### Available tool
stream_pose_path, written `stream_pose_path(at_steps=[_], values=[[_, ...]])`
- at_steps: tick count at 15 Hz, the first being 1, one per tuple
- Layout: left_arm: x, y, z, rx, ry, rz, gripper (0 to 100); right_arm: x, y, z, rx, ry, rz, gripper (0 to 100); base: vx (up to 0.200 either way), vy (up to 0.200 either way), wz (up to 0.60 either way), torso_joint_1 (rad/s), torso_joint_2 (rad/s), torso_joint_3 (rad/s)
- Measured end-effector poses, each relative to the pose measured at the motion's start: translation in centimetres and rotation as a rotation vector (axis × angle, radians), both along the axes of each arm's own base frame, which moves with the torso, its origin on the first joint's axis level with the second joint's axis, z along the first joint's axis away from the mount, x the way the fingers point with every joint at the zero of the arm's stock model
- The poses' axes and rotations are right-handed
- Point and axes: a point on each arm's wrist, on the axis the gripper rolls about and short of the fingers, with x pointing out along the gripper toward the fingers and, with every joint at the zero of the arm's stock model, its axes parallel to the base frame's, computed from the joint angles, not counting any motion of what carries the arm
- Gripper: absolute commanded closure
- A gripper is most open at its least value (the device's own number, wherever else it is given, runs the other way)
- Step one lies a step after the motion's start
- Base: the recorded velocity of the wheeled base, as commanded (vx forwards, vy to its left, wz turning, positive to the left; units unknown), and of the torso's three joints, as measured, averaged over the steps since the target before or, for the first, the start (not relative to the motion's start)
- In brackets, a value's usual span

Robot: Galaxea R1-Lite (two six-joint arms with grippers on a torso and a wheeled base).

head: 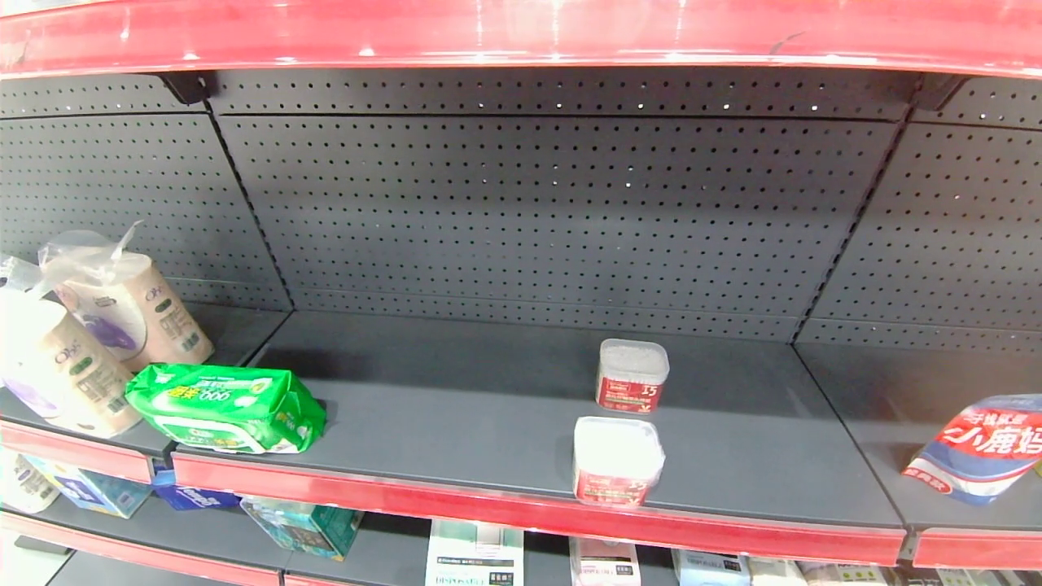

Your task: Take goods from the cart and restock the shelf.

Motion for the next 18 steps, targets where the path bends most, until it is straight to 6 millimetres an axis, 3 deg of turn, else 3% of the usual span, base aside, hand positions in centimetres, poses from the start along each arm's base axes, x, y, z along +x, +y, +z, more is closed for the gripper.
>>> stream_pose_path(at_steps=[18], values=[[0.02,-0.05,0.01,0.001,0.004,0.026,0,-0.01,0.00,-0.02,-0.030,-0.001,0.001,0,0.000,0.000,0.00,0.000,0.00,0.000]])
